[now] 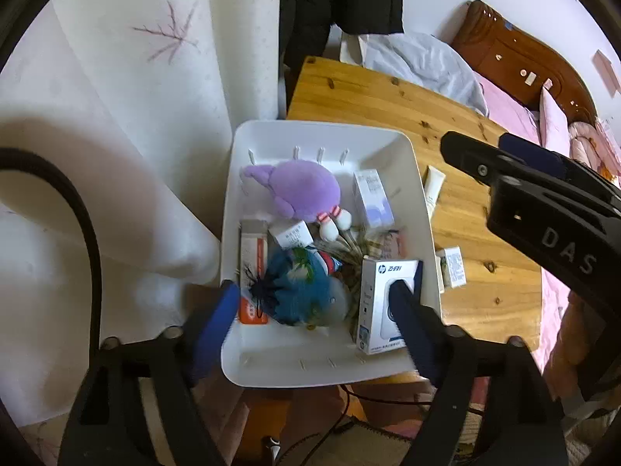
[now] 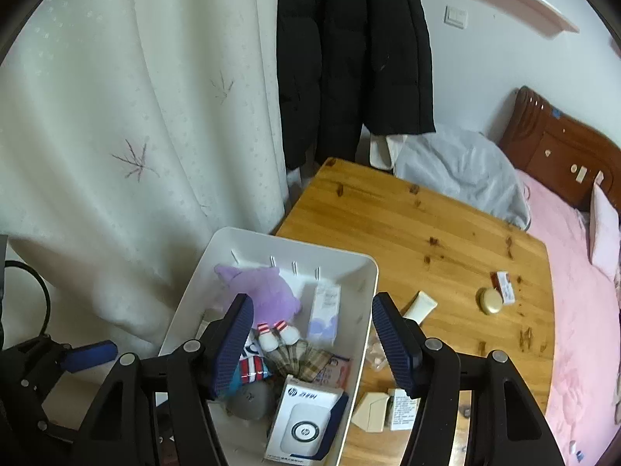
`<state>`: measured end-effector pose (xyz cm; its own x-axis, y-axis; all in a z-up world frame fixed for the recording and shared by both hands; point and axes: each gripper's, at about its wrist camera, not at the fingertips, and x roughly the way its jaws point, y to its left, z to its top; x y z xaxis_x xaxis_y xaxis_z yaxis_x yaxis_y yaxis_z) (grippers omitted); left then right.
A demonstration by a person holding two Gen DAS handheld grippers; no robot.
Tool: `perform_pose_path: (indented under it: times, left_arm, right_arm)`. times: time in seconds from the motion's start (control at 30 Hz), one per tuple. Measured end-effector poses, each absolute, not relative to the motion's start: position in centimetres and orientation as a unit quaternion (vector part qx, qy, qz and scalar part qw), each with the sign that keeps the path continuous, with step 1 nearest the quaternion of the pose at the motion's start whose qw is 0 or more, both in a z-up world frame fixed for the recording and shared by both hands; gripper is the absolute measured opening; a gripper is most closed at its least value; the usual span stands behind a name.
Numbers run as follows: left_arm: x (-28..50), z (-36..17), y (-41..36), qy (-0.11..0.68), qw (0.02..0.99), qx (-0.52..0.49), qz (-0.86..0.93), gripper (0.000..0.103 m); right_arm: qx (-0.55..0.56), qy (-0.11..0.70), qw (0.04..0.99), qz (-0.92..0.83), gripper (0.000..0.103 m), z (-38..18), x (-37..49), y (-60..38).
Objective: Organize objects
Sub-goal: 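Move both grippers back over the table toward the compact and red box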
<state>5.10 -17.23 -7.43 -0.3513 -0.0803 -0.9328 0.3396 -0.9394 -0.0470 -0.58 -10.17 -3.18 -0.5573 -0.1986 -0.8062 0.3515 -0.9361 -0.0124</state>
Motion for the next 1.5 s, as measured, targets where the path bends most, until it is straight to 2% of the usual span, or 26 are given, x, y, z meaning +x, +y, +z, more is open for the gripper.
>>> perform_pose_path:
  times: [1.03, 1.5]
  left_arm:
    - [4.1, -6.4, -16.3, 0.06, 0.083, 0.534, -0.839, 0.085]
    - [2.6, -6.0, -13.0, 0.017, 0.043, 0.523, -0.851, 0.085]
  right_arm:
    - [0.422, 0.056, 0.144, -0.893, 0.065, -1.0, 0.8, -7.5]
    - [0.419, 0.022, 0.104, -0.902, 0.065, -0.4, 0.7, -2.2]
